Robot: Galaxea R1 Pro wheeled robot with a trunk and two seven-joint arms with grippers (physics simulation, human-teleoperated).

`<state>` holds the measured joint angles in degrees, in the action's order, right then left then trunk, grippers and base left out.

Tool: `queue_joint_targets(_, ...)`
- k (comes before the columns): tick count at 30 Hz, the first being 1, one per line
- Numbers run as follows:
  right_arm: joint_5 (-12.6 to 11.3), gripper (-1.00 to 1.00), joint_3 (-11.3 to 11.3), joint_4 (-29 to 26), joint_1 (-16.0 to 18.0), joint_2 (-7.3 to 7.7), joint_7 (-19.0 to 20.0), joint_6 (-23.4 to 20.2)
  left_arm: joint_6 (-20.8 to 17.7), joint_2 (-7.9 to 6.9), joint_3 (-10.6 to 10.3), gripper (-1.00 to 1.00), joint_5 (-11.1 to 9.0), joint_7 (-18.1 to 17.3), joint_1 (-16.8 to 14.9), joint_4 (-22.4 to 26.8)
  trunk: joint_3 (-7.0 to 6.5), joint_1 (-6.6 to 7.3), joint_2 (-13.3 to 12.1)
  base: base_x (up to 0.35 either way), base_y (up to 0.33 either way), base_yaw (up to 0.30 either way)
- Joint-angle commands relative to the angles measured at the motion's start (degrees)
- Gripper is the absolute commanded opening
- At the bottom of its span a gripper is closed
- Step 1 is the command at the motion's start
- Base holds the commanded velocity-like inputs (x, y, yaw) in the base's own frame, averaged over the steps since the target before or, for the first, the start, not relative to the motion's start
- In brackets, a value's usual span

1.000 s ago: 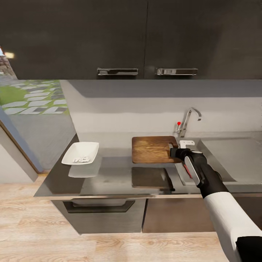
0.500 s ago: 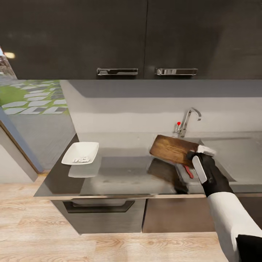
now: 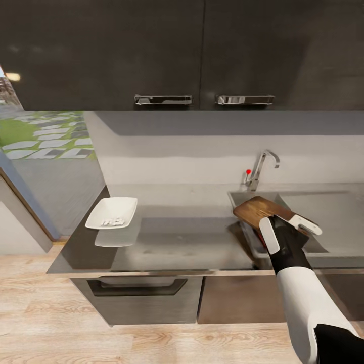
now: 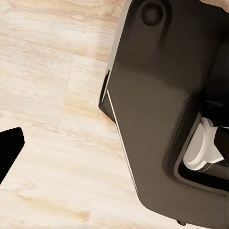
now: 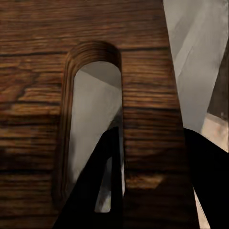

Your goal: In the kitchen, take the Vidalia onion out of the sink, dice it on the chopping board with the paring knife, put the diced onion into the bowl on the countertop, then place both the paring knife and the chopping board into the sink.

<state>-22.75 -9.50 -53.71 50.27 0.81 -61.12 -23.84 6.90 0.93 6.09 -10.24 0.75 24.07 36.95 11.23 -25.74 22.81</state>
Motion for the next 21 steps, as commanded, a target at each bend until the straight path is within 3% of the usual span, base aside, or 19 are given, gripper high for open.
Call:
queue_joint_targets(1,-0.54,-1.00,0.09,-0.14,0.07,0.00,-1.82,-0.24,0.05,0.03,0.00,1.00,-0.45,0.04,0.02,0.11,0.10,-0.04,0.11,0.136,-0.081,0.000)
queue_joint_targets(6,-0.54,-1.00,-1.46,-0.25,0.09,0.35,-4.33,1.12,0.05,0.08,-0.01,1.00,-0.42,0.04,0.02,0.14,0.10,-0.04,0.11,0.236,-0.155,0.000)
queue_joint_targets(9,-0.66,-1.00,-4.33,-0.25,0.09,0.23,-4.43,1.39,0.05,0.11,-0.02,1.00,-0.42,0.04,0.02,0.14,0.10,-0.04,0.11,0.268,-0.179,0.000)
queue_joint_targets(11,-1.98,-1.00,-5.81,-0.25,0.09,0.18,-4.44,1.48,0.05,0.30,-0.02,1.00,-0.40,0.04,0.02,0.14,0.10,-0.04,0.11,0.270,-0.181,0.000)
queue_joint_targets(16,-6.77,-1.00,-6.27,0.01,0.08,-0.06,-4.44,2.03,0.05,0.72,-0.02,1.00,-0.40,0.04,0.02,0.14,0.10,-0.04,0.11,0.246,-0.150,0.000)
queue_joint_targets(21,-7.41,-1.00,-6.16,0.42,0.08,-0.60,-5.60,5.95,0.05,0.74,-0.02,1.00,-0.40,0.04,0.02,0.26,0.10,-0.04,0.11,0.120,-0.019,0.000)
